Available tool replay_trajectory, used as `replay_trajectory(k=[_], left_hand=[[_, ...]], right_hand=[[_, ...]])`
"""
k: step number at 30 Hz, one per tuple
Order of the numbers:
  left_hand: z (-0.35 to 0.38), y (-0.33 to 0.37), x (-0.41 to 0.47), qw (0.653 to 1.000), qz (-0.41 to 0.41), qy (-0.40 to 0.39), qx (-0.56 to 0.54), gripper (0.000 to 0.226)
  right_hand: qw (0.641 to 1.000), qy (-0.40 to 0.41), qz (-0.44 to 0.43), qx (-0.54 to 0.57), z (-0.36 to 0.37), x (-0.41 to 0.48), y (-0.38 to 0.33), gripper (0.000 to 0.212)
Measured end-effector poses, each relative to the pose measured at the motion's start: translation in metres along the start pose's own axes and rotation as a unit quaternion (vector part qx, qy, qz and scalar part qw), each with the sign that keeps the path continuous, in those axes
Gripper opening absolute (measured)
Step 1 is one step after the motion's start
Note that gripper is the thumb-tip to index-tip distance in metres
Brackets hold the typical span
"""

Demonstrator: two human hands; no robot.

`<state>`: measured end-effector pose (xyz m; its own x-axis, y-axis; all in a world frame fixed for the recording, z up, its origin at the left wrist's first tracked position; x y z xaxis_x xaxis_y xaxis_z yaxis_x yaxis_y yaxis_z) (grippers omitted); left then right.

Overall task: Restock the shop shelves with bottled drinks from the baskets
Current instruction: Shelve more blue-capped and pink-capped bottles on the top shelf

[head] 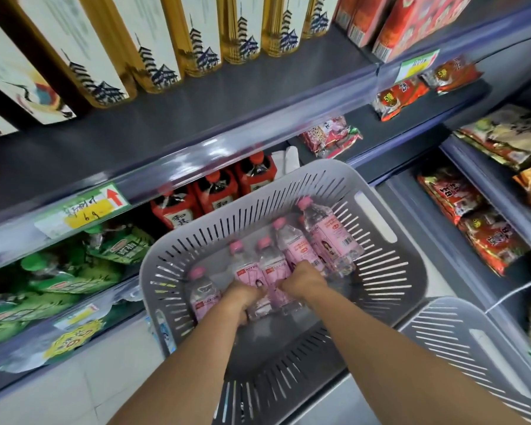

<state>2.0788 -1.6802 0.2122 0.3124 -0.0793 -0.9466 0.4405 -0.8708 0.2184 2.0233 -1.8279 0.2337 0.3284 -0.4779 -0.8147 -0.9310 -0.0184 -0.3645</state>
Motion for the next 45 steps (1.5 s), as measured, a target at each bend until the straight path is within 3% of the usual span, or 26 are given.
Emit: replay_trajectory(k=[2,6,12,16,20,23,25,30,35,45], left_hand=[[-0.005,0.001,0.0,1.0,-0.003,0.005,0.006,0.058],[-0.014,0.003,-0.008,1.0,0.0,0.011,0.022,0.047],[-0.021,0.003,-0.037,0.999,0.033,-0.012,-0.008,0.053],[-0.03,0.016,-0.068,0.994,0.102,-0.033,-0.026,0.049],[-0.041,0.022,-0.105,0.984,0.166,-0.026,-0.053,0.025],[-0.053,0.022,-0.136,0.974,0.218,-0.013,-0.063,0.023],[-0.065,0.019,-0.155,0.966,0.252,0.014,-0.056,0.031],[-0.102,-0.003,-0.212,0.95,0.298,0.067,-0.062,0.029],[-0.142,-0.04,-0.28,0.926,0.353,0.115,-0.062,0.026],[-0.216,-0.149,-0.391,0.881,0.413,0.19,-0.128,0.03]], right_hand=[[1.0,-0.017,0.001,-0.006,0.006,-0.002,-0.001,0.036],[0.998,-0.055,-0.002,-0.021,0.012,-0.005,-0.003,0.024],[0.982,-0.106,0.032,0.155,0.005,-0.022,0.002,0.038],[0.961,-0.123,0.018,0.249,-0.007,-0.04,-0.002,0.063],[0.951,-0.099,-0.033,0.291,-0.021,-0.055,-0.009,0.111],[0.941,-0.094,-0.074,0.318,-0.026,-0.085,-0.023,0.067],[0.936,-0.079,-0.101,0.329,-0.031,-0.111,-0.034,0.05],[0.918,-0.054,-0.174,0.353,-0.031,-0.172,-0.057,0.042],[0.907,-0.042,-0.229,0.351,-0.016,-0.24,-0.077,0.056],[0.857,-0.056,-0.381,0.343,0.046,-0.409,-0.126,0.051]])
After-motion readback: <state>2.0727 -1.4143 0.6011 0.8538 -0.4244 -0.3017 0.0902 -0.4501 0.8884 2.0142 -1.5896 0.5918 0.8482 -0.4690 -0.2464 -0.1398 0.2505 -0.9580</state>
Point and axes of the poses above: each hand's wrist, its own x-axis towards the middle knuckle, its own z-axis out of the palm, y = z × x, the point moved 9 cm from there along x, towards the middle knuckle, and after that the axes turned 12 degrees about x, right-handed, at the moved point
